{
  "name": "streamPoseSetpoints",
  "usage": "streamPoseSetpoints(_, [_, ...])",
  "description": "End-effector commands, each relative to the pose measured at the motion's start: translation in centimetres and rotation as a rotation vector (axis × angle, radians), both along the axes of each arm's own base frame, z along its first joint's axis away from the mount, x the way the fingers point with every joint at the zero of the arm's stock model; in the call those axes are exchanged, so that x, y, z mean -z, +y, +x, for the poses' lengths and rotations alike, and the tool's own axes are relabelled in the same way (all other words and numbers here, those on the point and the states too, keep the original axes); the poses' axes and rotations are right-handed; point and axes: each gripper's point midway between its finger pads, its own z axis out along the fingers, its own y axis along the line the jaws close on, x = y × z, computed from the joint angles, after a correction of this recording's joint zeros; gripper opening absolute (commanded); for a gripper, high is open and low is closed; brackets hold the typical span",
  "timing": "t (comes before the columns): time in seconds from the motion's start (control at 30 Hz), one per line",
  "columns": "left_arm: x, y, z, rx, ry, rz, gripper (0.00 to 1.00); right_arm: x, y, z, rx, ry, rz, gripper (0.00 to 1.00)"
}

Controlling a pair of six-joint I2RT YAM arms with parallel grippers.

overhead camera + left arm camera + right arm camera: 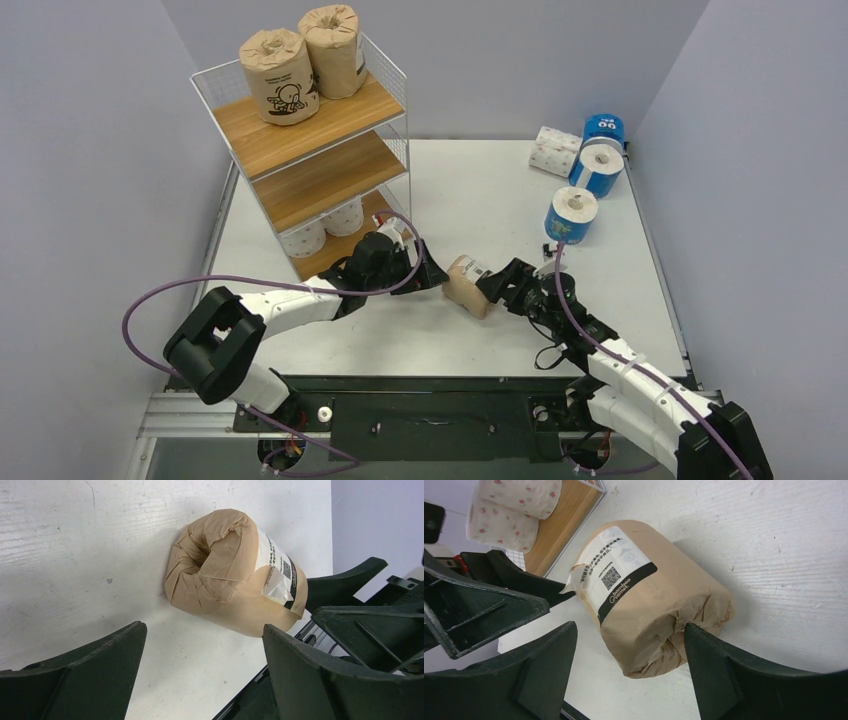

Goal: Place and organize the paper towels onto the shelf
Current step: Adjust the paper towel at the center of the board.

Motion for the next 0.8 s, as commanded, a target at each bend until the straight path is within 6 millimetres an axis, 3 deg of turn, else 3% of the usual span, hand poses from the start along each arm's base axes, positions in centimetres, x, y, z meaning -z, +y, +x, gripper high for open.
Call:
streamPoseSetpoints(0.0, [-1.8,-0.7,0.8,0.008,-0.054,-0.051,0.84,-1.3,1.1,0.9,-0.008,-0.038,0.089,0.74])
streamPoseSetpoints(0.43, [-0.8,-1.5,0.0,0.033,-0.031,-0.058,0.84,-0.6,2.6,0.5,-0.032,0.020,0.211,0.75])
streamPoseSetpoints(0.77, [-0.8,-2.0,-0.1,0.058,-0.052,-0.054,0.84,-0.9,2.5,-1.0,-0.043,0.077,0.212,0.78])
